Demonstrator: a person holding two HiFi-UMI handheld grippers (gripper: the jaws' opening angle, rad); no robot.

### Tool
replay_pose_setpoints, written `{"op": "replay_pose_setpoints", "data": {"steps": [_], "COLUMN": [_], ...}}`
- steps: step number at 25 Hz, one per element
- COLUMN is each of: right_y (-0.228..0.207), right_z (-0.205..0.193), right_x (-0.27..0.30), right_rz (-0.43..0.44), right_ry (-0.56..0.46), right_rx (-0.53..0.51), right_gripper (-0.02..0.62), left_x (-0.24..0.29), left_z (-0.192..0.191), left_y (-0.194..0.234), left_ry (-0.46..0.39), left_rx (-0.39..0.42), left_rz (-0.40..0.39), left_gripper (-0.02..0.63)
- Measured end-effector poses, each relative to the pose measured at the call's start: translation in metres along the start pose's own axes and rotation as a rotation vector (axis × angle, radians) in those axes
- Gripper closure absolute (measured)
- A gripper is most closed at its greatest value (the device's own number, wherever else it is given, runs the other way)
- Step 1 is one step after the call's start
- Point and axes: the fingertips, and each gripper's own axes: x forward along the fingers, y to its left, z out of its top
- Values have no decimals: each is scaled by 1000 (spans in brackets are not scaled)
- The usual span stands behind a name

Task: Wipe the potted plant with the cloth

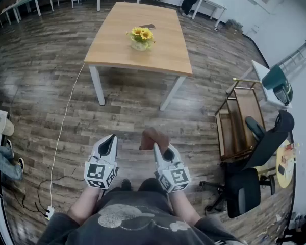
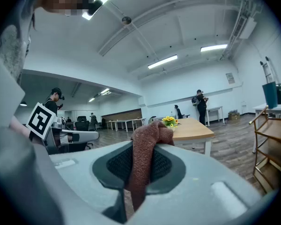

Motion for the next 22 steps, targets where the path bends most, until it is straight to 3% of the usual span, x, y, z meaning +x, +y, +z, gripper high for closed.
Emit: {"op": "replay_pose_setpoints", "data": {"steps": [22], "right_y": [-2], "right_z": [1], "right_x": [9], "right_rz": [-26], "right_ry": [-12], "right_rx": [-15], "right_gripper": [552], "left_x": [4], "left_z": [-4], "left_y": [13], "left_ry": [-1], "left_rx": [-2], "left_rz": [16], "left_gripper": [588]}}
